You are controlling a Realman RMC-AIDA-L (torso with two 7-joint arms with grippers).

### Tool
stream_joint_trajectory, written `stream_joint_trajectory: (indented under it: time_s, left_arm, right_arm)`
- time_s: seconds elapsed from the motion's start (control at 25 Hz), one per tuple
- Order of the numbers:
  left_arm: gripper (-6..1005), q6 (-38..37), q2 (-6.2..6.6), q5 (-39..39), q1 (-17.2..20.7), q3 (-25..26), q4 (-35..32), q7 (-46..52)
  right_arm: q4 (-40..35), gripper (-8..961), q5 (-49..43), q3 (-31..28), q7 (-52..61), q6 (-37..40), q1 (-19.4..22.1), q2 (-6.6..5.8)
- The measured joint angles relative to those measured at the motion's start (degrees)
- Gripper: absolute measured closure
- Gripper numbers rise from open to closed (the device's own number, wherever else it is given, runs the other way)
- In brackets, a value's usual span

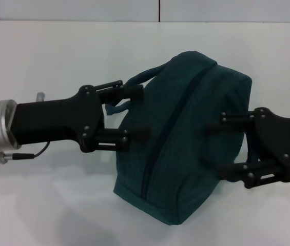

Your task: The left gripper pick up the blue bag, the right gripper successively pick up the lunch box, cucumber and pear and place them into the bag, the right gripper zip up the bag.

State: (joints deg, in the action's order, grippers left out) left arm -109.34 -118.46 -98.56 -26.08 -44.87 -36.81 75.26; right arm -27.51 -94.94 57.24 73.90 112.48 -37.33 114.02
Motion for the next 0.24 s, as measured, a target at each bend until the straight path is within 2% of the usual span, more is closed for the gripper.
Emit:
stream_joint_trajectory:
  time_s: [0.24]
  left_arm:
    - [109, -0.08, 0.07, 0.0, 1.29, 0.04, 0.45, -0.43]
  right_arm:
    - [0.0, 200, -0.06, 1.31, 0.09, -1.69, -0.65, 0.58]
